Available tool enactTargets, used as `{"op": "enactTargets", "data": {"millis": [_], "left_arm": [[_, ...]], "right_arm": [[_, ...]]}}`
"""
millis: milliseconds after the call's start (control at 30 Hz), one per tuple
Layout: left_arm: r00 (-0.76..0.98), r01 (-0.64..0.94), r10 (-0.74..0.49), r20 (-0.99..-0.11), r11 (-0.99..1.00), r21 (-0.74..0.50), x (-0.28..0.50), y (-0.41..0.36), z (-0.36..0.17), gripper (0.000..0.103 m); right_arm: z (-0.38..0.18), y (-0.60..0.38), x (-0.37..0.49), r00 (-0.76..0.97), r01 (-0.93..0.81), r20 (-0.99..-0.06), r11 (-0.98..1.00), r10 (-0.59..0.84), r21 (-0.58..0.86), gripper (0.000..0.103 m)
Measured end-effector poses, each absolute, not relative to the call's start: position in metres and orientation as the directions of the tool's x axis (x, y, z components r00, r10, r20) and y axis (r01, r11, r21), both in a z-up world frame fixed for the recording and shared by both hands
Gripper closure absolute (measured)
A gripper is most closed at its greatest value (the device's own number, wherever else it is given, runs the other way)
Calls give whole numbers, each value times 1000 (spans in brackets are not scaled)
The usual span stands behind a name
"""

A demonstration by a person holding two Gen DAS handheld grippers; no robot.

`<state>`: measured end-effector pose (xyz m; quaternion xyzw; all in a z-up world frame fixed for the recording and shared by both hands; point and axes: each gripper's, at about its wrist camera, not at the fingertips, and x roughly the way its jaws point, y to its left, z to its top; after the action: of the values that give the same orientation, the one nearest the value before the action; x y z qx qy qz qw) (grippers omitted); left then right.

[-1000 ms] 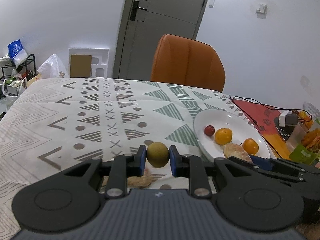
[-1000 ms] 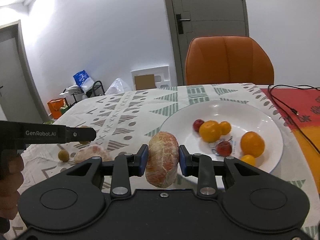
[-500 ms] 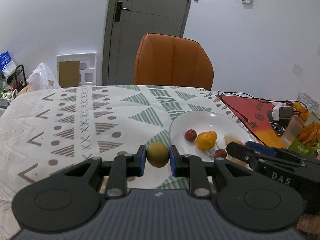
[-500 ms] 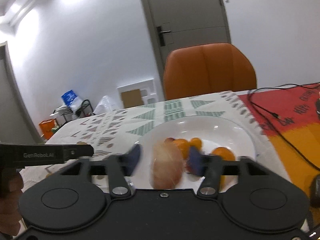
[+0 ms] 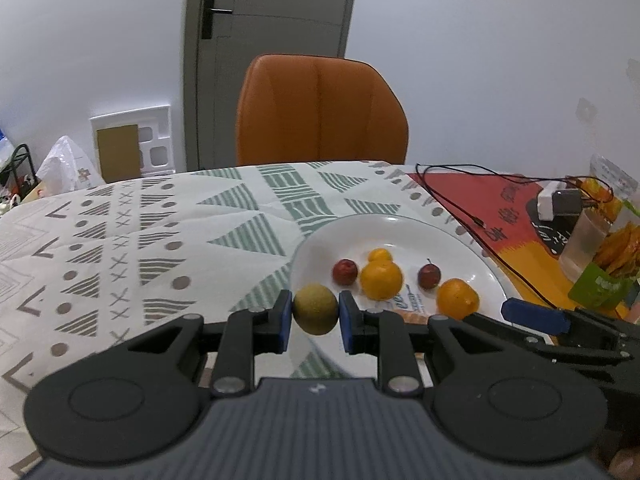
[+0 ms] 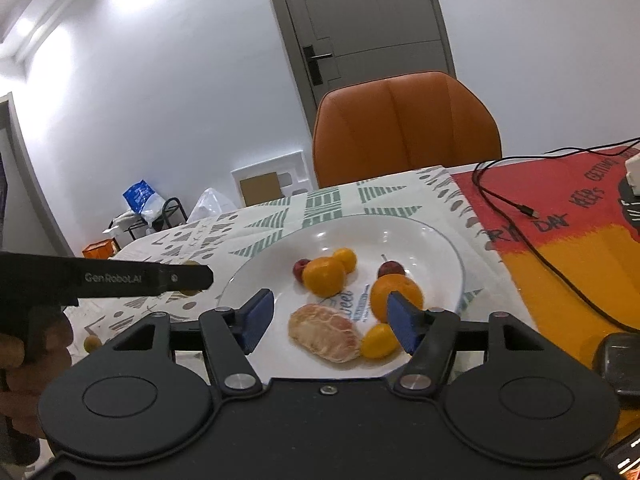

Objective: Organize fruits
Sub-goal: 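Carry both fruits over the white plate and open both tools to release them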

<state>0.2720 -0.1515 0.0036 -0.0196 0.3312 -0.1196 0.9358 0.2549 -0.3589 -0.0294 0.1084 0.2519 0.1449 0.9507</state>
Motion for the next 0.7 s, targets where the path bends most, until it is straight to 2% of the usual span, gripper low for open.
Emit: {"op": "enactTargets", "data": {"millis": [167,333,500,700], "left_arm": [[750,228,-242,-616,968,-103,276,-163,4,80],[764,203,-217,-608,975,-93,279,-160,11,71],[794,144,-137,-592,989,-37,274,-146,17,41],[817,82,-76,-571,996,-15,266,-117,28,25]], "right_arm": [[-31,-365,259,828,-221,-450,932,334,286,40],[-30,-363,266,817,-231,-458,927,349,295,40],[-26,-353,266,817,-254,-447,923,364,289,34],[-21,-338,265,809,-278,-444,916,386,291,32]]}}
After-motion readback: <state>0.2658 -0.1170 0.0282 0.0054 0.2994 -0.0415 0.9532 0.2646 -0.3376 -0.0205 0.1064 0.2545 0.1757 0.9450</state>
